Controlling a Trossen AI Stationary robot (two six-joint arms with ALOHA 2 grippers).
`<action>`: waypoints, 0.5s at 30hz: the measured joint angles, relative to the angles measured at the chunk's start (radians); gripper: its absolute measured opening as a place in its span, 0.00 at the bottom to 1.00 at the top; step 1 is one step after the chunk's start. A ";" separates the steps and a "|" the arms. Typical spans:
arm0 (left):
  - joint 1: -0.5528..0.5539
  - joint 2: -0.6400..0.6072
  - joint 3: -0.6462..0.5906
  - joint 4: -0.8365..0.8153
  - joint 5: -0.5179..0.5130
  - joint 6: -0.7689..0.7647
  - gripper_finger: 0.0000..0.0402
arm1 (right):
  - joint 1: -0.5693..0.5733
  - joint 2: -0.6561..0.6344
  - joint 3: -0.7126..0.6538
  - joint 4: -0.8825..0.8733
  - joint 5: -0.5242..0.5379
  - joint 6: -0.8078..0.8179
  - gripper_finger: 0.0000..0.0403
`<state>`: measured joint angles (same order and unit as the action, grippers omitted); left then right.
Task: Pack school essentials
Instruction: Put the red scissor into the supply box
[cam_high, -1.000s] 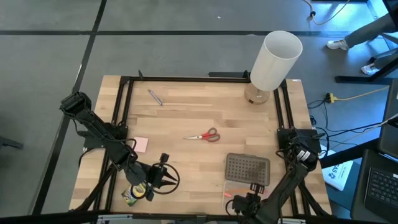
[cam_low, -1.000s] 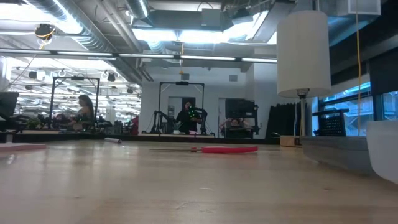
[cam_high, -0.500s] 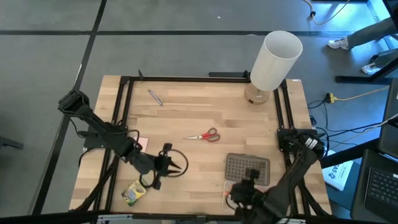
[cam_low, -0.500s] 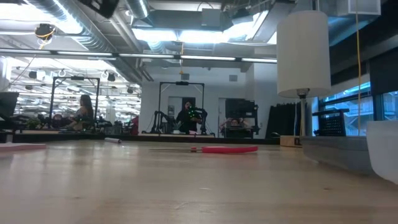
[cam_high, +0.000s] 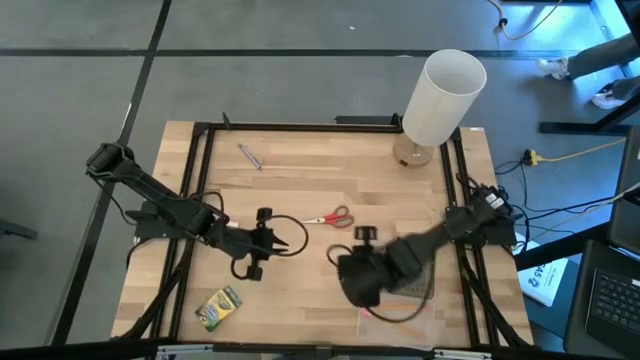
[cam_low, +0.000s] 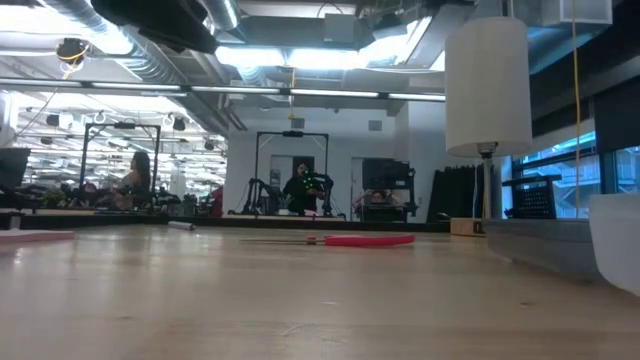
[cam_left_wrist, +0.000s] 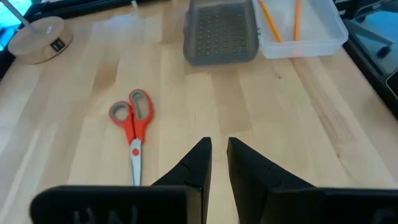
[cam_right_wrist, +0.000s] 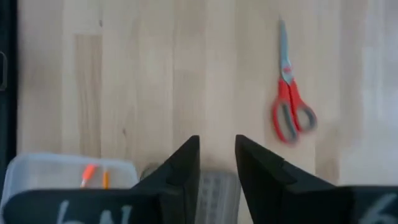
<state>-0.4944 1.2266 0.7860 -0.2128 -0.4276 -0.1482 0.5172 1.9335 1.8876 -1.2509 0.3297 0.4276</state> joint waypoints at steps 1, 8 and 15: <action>0.002 0.000 0.000 -0.002 0.000 -0.001 0.12 | -0.027 -0.001 -0.013 0.042 -0.037 -0.045 0.26; 0.003 -0.006 0.000 -0.039 0.000 -0.008 0.12 | -0.173 -0.001 -0.191 0.195 -0.207 -0.197 0.26; 0.012 -0.018 0.000 -0.054 0.000 -0.008 0.12 | -0.277 0.001 -0.353 0.349 -0.256 -0.292 0.26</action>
<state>-0.4821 1.2088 0.7856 -0.2673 -0.4278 -0.1564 0.2398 1.9347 1.5349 -0.9020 0.0739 0.1358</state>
